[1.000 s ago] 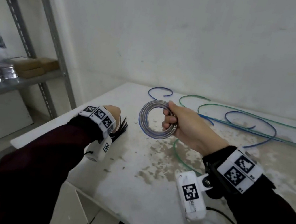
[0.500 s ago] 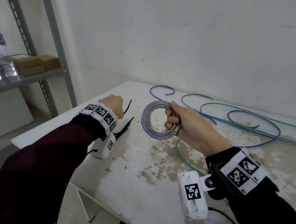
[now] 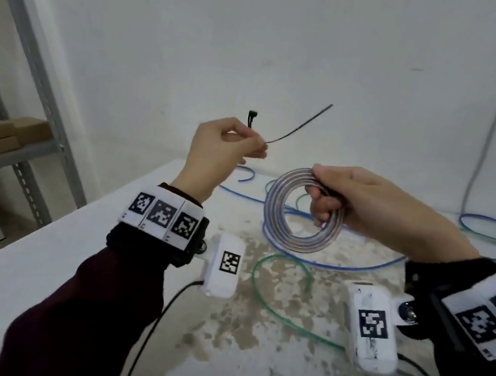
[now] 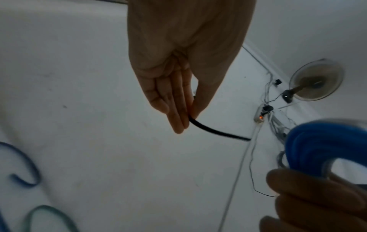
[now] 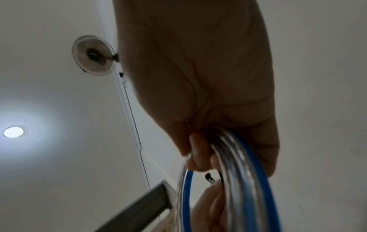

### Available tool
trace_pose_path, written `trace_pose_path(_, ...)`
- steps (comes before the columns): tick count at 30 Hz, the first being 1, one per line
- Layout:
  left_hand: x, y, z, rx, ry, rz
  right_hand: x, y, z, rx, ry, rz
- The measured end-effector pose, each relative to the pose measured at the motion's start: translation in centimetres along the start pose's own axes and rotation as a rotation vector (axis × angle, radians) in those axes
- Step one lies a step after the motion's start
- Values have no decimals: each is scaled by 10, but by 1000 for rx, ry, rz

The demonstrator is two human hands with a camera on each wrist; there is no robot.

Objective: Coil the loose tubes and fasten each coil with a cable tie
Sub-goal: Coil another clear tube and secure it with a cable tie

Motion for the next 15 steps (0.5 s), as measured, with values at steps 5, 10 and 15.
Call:
trace_pose_path(5, -2, 49, -9, -86, 53, 92, 25, -59, 33, -84, -90, 84)
trace_pose_path(10, 3, 90, -11, -76, 56, 113, 25, -102, 51, -177, -124, 168)
trace_pose_path(15, -19, 118, -8, 42, 101, 177, 15, -111, 47, -206, -105, 295)
Point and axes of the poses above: each hand's wrist, its own z-axis away from the middle knuckle, its own y-axis out of the palm, x = y × z, the point moved 7 cm from there along -z, towards the middle knuckle, and after that the axes turned 5 degrees about y, right-handed, at the moved point
